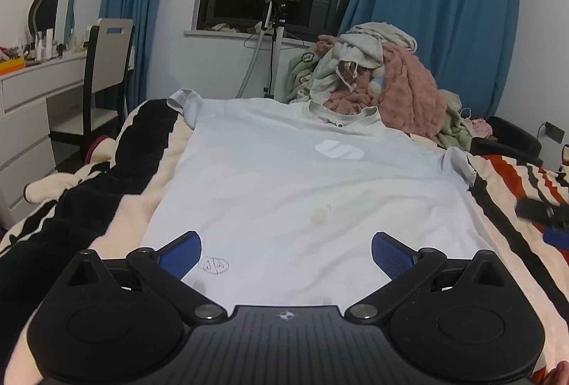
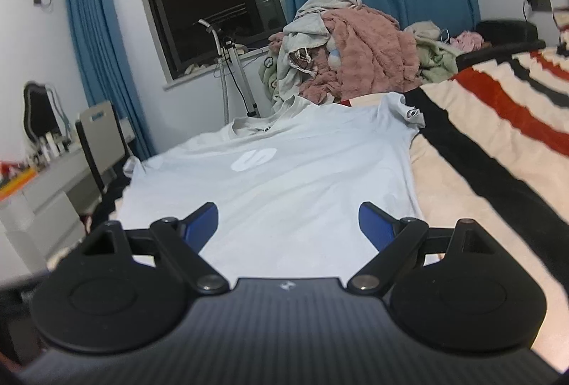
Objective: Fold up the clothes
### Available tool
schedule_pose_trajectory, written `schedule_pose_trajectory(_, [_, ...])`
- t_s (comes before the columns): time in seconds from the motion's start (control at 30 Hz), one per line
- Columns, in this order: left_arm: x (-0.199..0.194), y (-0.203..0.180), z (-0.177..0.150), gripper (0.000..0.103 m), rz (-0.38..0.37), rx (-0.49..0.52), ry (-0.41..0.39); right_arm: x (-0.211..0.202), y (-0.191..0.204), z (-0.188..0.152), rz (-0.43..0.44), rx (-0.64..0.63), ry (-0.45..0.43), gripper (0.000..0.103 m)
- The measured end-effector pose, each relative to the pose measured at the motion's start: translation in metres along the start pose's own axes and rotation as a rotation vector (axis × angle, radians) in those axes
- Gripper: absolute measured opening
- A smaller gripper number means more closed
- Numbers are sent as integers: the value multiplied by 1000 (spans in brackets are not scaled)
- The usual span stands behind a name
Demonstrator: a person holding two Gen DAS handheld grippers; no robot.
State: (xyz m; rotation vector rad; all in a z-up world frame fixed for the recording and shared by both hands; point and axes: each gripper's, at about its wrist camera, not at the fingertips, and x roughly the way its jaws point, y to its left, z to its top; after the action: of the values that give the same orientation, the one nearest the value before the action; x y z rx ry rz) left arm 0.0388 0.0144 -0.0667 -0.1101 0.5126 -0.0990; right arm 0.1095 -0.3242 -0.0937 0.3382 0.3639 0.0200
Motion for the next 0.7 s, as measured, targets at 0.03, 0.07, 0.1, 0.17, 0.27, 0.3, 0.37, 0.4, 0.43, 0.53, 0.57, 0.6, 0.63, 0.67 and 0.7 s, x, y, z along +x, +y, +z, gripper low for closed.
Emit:
schedule_pose_trajectory(0.03, [1,1,0,103,0,-8,6,8,-3,6,6,23,-2,87])
schedule_pose_trajectory(0.07, [2,2,-1,103,0,-20,14,17,-6,11,11,47,-5,87])
schedule_pose_trajectory(0.1, [4,4,-2,103,-2,-31,22,28,-11,18,15,73,-6,87])
schedule_pose_trajectory(0.17, [7,8,-3,103,-5,-52,35,57,-28,34,22,146,4,87])
schedule_pose_trajectory(0.27, [14,11,-4,103,8,-69,55,107,-60,51,19,275,10,87])
schedule_pose_trajectory(0.3, [17,11,-4,103,16,-70,64,125,-73,53,22,308,6,87])
schedule_pose_trajectory(0.37, [24,10,-6,103,28,-63,85,159,-100,54,13,361,0,87])
schedule_pose_trajectory(0.4, [27,10,-7,103,30,-59,92,176,-114,53,0,382,-4,87])
schedule_pose_trajectory(0.43, [29,10,-8,103,31,-58,96,190,-128,51,-24,401,-7,86])
schedule_pose_trajectory(0.53, [36,6,-9,103,46,-25,85,228,-164,41,-99,443,-13,82])
schedule_pose_trajectory(0.57, [38,3,-9,103,56,-3,75,239,-175,38,-116,445,-11,82])
schedule_pose_trajectory(0.6, [39,0,-9,103,66,20,64,250,-187,35,-133,447,-8,82])
schedule_pose_trajectory(0.63, [41,-3,-9,103,72,41,56,260,-197,33,-142,442,-9,82])
schedule_pose_trajectory(0.67, [42,-6,-10,103,64,55,55,271,-208,32,-130,450,-14,82])
schedule_pose_trajectory(0.7, [43,-8,-11,103,57,70,53,282,-217,32,-105,464,-23,82])
